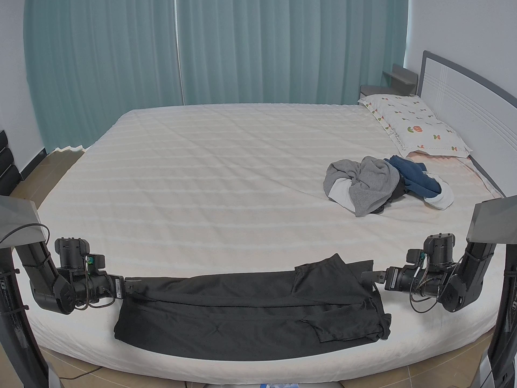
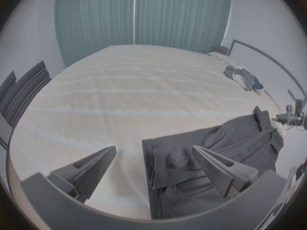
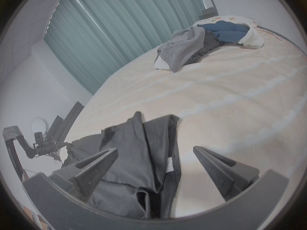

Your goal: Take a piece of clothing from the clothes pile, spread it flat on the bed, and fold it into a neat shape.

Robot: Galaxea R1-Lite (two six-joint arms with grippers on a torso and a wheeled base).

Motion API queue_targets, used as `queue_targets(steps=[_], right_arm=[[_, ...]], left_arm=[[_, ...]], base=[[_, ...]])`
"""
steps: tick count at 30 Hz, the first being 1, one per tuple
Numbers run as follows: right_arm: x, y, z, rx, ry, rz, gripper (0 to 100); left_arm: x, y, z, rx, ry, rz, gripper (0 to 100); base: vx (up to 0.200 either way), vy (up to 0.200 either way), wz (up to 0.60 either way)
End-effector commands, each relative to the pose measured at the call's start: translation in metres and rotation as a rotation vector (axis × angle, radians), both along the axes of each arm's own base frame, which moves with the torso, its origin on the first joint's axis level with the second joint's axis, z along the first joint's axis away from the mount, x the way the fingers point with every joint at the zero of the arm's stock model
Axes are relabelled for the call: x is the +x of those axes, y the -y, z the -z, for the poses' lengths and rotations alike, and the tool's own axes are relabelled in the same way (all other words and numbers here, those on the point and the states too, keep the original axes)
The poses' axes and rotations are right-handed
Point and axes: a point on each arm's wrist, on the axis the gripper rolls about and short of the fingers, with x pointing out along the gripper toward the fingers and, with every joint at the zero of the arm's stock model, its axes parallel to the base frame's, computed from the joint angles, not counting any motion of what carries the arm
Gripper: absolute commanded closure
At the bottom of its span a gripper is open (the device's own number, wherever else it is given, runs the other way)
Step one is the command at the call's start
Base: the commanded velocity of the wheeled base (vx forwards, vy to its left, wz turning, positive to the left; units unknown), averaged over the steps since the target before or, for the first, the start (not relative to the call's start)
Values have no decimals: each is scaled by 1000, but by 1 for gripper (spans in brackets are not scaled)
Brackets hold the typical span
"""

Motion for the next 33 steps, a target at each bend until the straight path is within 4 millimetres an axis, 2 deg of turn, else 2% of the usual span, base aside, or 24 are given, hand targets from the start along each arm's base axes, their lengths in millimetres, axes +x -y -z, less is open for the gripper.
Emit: queue_targets(steps=[1, 5, 11, 19, 28, 29, 33], right_arm=[[6, 0, -3, 17, 15, 10, 0], [12, -1, 0, 63, -4, 43, 0], [23, -2, 8, 136, -61, 82, 0], [33, -3, 11, 183, -120, 125, 0], [35, 1, 12, 184, -119, 136, 0], [35, 1, 13, 184, -119, 137, 0], [35, 2, 16, 182, -129, 140, 0]], left_arm=[[4, -3, -10, -30, 43, -13, 0], [15, -2, -13, -111, 60, -59, 0], [38, 2, 1, -238, 31, -141, 0], [48, 1, 6, -343, -125, -201, 0], [60, 0, 16, -389, -150, -248, 0], [59, 0, 16, -388, -153, -250, 100], [58, 0, 20, -380, -166, -259, 100]], base=[[0, 0, 0], [0, 0, 0], [0, 0, 0], [0, 0, 0], [0, 0, 0], [0, 0, 0], [0, 0, 0]])
